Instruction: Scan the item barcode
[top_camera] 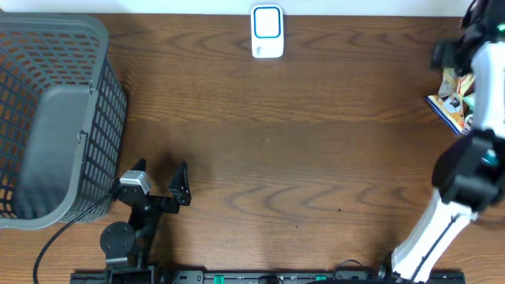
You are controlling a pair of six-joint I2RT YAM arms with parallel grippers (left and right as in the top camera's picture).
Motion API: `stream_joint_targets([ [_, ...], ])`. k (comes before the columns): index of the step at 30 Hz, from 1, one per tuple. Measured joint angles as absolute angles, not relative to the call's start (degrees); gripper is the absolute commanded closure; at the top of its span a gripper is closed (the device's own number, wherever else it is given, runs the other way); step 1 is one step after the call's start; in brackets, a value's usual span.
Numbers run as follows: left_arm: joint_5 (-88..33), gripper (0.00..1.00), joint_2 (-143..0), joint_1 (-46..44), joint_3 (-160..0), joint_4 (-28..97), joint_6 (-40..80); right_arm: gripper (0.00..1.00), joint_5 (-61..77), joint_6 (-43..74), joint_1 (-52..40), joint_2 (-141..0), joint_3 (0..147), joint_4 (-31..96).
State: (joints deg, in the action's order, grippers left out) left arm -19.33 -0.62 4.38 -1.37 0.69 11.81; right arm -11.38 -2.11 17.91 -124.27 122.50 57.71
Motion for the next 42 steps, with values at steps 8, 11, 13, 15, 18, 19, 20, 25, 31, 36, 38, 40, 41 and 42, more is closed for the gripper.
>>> stream_joint_targets([
  [8,-19.3,0.02,-0.6,4.4,-1.4,0.7,11.8,0.01,-0.8,1.6,17.3,-94.6,123.5,59.8],
  [11,-19.3,0.02,-0.6,4.4,-1.4,0.7,11.8,0.01,0.6,2.2,17.3,-86.8,123.8,60.2],
  [13,-19.3,0.02,-0.6,4.4,-1.4,0.7,11.8,0.01,1.0,2.4,17.3,-82.8,123.7,60.3],
  [15,-19.3,0.02,-0.6,4.4,-1.4,0.7,11.8,0.01,1.3,2.4,17.3,-80.0,123.7,60.4],
  [18,-19.3,0.02,-0.6,4.4,-1.4,0.7,11.8,0.01,1.7,2.6,17.3,-75.6,123.7,60.5],
  [19,-19.3,0.02,-0.6,4.4,-1.4,0.7,11.8,0.01,1.7,2.6,17.3,-74.7,123.7,60.6],
  [20,-19.3,0.02,-0.6,4.4,-1.4,0.7,11.8,0.01,1.8,2.6,17.3,-73.2,123.7,60.6],
  [25,-19.3,0.02,-0.6,4.4,-1.4,0.7,11.8,0.01,1.7,2.6,17.3,-66.2,123.6,65.3],
  [31,-19.3,0.02,-0.6,4.4,-1.4,0.7,11.8,0.01,2.5,2.6,17.2,-60.4,123.7,71.2],
  [36,-19.3,0.02,-0.6,4.4,-1.4,0.7,11.8,0.01,5.6,2.6,15.2,-59.4,120.7,69.6],
  [38,-19.3,0.02,-0.6,4.4,-1.4,0.7,11.8,0.01,6.4,2.6,13.6,-57.5,115.9,65.0],
  [40,-19.3,0.02,-0.6,4.4,-1.4,0.7,11.8,0.01,6.9,2.6,11.7,-54.0,109.1,58.0],
  [41,-19.3,0.02,-0.6,4.4,-1.4,0.7,11.8,0.01,7.1,2.5,10.7,-51.5,104.7,54.2],
  [42,-19.3,0.02,-0.6,4.4,-1.4,0.7,11.8,0.01,7.3,2.6,10.0,-48.9,100.0,50.5],
])
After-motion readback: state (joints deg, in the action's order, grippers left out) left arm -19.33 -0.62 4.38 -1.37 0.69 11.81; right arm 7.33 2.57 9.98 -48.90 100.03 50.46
